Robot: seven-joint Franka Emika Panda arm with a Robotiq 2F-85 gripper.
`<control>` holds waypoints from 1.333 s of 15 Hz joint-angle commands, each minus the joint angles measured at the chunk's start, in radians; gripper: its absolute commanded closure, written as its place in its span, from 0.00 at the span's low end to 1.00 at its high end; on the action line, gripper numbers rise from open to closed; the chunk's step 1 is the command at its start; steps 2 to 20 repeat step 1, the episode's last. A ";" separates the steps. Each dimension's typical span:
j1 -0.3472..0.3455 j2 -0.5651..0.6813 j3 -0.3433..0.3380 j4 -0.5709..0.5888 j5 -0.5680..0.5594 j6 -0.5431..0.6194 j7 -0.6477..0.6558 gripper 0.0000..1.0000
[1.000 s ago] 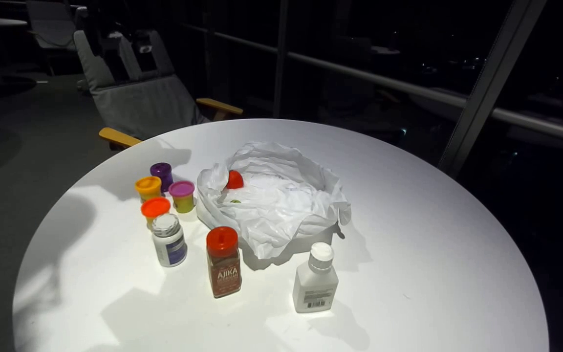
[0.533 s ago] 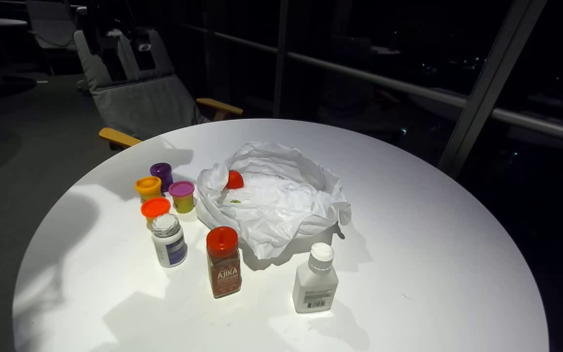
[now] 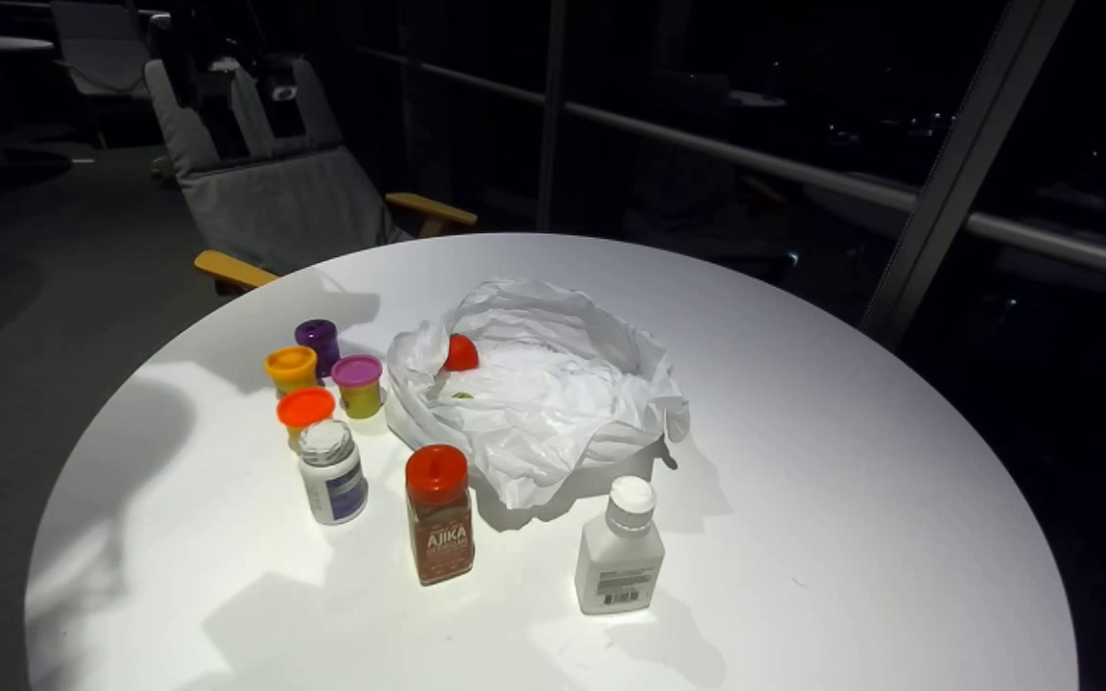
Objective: Remove the objects in the plastic and put them on the table
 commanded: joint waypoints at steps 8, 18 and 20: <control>-0.031 0.001 0.034 0.004 -0.004 -0.005 0.003 0.00; -0.031 0.001 0.034 0.004 -0.004 -0.005 0.003 0.00; -0.031 0.001 0.034 0.004 -0.004 -0.005 0.003 0.00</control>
